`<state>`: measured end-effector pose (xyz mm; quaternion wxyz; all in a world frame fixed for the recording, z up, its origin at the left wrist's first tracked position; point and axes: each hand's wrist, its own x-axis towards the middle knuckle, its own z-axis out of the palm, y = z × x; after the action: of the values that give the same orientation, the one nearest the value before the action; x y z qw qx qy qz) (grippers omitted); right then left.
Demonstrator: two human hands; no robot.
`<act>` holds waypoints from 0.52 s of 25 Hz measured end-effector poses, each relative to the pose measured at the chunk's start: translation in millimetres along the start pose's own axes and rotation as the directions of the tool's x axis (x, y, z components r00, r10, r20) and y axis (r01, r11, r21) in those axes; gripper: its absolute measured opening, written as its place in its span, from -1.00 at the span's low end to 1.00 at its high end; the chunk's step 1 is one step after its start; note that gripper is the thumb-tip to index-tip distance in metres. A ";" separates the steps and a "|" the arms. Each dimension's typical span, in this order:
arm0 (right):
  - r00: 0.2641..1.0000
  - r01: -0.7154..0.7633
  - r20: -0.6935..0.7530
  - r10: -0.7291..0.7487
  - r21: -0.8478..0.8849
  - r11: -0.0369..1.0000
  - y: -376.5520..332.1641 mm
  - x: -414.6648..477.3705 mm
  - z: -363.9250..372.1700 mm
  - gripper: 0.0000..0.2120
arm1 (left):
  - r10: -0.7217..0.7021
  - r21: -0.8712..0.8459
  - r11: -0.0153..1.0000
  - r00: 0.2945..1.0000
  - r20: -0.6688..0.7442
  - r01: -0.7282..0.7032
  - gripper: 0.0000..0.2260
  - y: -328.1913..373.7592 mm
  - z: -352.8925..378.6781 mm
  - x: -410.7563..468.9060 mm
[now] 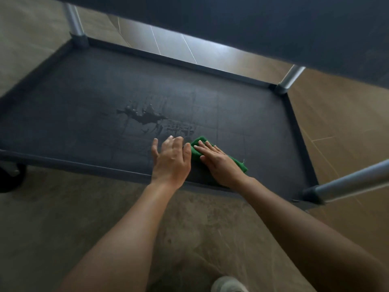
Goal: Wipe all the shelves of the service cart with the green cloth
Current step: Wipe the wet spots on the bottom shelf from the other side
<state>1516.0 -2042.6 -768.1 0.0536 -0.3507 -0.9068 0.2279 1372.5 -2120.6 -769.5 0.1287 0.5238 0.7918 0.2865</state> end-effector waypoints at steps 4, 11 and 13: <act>0.997 0.019 0.076 -0.018 -0.017 1.000 -34.2 -2.2 13.2 -0.58 | -0.138 0.158 0.980 0.984 0.116 0.119 -0.64 -31.2 -42.9 3.6; 0.975 0.140 0.186 -0.119 -0.106 0.984 -62.5 11.7 24.7 -0.56 | 0.018 0.260 0.965 0.997 0.080 -0.039 -0.60 -77.2 -61.0 -8.3; 0.959 0.237 0.190 -0.209 -0.141 0.961 -53.4 15.5 26.2 -0.55 | 0.051 0.286 0.956 0.996 0.068 -0.069 -0.58 -86.4 -53.4 -1.1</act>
<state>1465.0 -2076.9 -768.3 -0.0290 -0.2281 -0.9573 0.1753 1280.7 -2163.4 -777.6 0.0657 0.5690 0.8047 0.1562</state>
